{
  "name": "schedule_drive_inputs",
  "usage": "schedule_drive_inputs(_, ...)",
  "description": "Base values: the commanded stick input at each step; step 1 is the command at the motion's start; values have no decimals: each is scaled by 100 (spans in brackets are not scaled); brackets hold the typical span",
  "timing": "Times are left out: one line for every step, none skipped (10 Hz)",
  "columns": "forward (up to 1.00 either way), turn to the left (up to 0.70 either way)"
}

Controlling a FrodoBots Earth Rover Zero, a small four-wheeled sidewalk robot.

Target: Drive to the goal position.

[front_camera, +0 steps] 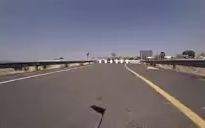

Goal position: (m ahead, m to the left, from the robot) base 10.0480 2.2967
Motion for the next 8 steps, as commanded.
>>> schedule_drive_inputs(100,-7)
schedule_drive_inputs(100,-1)
schedule_drive_inputs(100,-1)
schedule_drive_inputs(100,-1)
schedule_drive_inputs(100,-1)
schedule_drive_inputs(100,-1)
schedule_drive_inputs(100,-1)
schedule_drive_inputs(100,-1)
